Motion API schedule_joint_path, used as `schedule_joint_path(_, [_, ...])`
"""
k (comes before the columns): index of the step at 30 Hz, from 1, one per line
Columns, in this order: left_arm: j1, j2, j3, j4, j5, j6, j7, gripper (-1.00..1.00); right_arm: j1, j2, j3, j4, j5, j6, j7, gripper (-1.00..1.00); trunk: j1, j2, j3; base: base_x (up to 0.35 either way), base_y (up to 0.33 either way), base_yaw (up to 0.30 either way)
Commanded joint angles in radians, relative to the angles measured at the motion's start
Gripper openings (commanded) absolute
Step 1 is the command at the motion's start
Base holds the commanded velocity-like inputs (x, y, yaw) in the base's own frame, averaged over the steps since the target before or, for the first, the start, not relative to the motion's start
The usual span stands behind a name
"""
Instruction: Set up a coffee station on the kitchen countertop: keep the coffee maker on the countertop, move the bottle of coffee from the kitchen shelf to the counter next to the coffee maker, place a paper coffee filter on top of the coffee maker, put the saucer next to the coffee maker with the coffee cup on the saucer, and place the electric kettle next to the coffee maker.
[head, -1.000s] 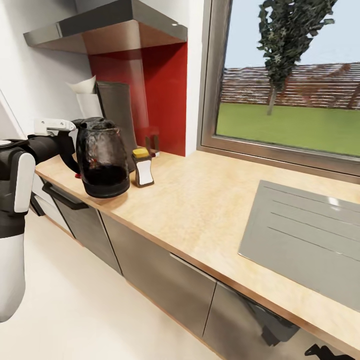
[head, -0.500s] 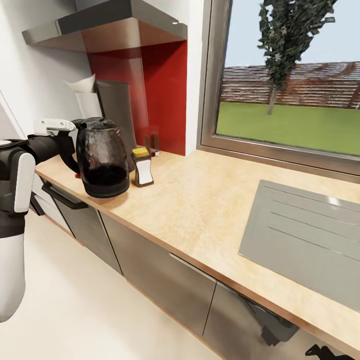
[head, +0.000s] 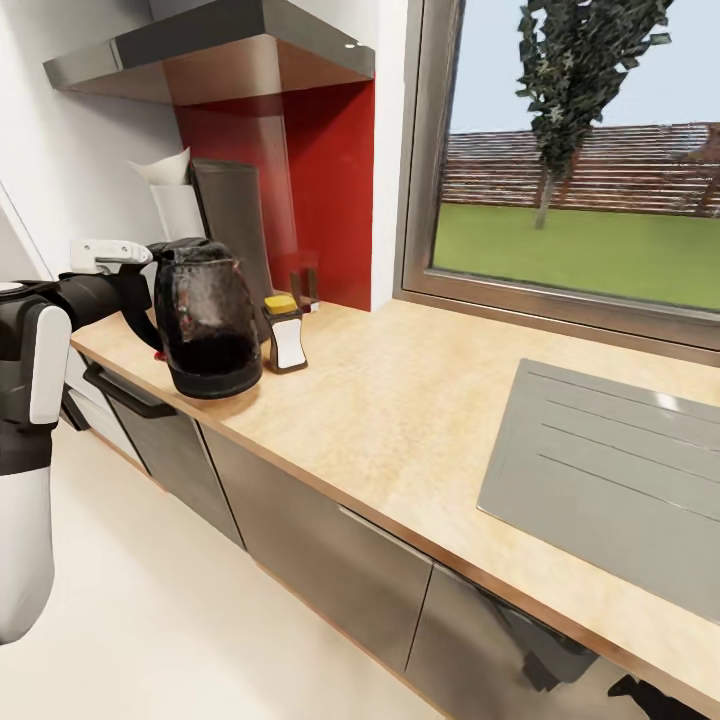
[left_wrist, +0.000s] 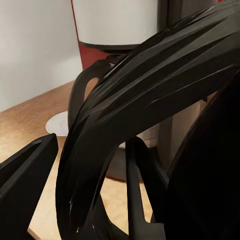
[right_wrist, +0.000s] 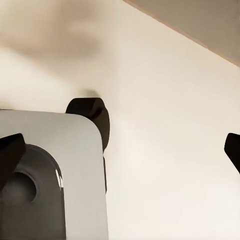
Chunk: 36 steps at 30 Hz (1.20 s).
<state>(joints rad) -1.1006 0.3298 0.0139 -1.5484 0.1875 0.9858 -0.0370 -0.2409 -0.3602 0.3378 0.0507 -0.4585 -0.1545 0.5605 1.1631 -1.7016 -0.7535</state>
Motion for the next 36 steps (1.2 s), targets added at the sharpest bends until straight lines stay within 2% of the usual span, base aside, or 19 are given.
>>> schedule_joint_path(1, [-0.001, 0.000, 0.001, -0.001, 0.000, 0.005, -0.003, -1.00, -0.002, 0.000, 0.009, 0.005, -0.008, -0.007, 0.006, 1.00, 0.000, 0.000, -0.001, 0.000, 0.000, 0.000])
schedule_joint_path(5, [-0.001, 0.000, 0.001, -0.001, 0.000, 0.005, -0.003, -1.00, -0.002, 0.000, 0.009, 0.005, -0.008, -0.007, 0.006, 1.00, 0.000, 0.000, -0.001, 0.000, 0.000, 0.000])
schedule_joint_path(11, [-0.001, -0.004, 0.035, 0.000, -0.009, 0.004, -0.006, -1.00, 0.023, 0.005, 0.015, 0.005, -0.006, -0.041, 0.003, 1.00, 0.000, 0.000, -0.001, 0.000, 0.000, 0.000])
schedule_joint_path(27, [-0.001, -0.003, 0.044, 0.001, -0.008, 0.004, -0.009, -1.00, 0.025, 0.006, 0.015, 0.005, -0.006, -0.057, 0.001, 1.00, 0.000, 0.000, -0.001, 0.000, 0.000, 0.000])
schedule_joint_path(36, [-0.001, -0.003, 0.047, 0.002, -0.008, 0.004, -0.021, -1.00, 0.025, 0.006, 0.015, 0.005, -0.006, -0.057, 0.000, 1.00, 0.000, 0.000, 0.002, 0.000, 0.000, -0.106])
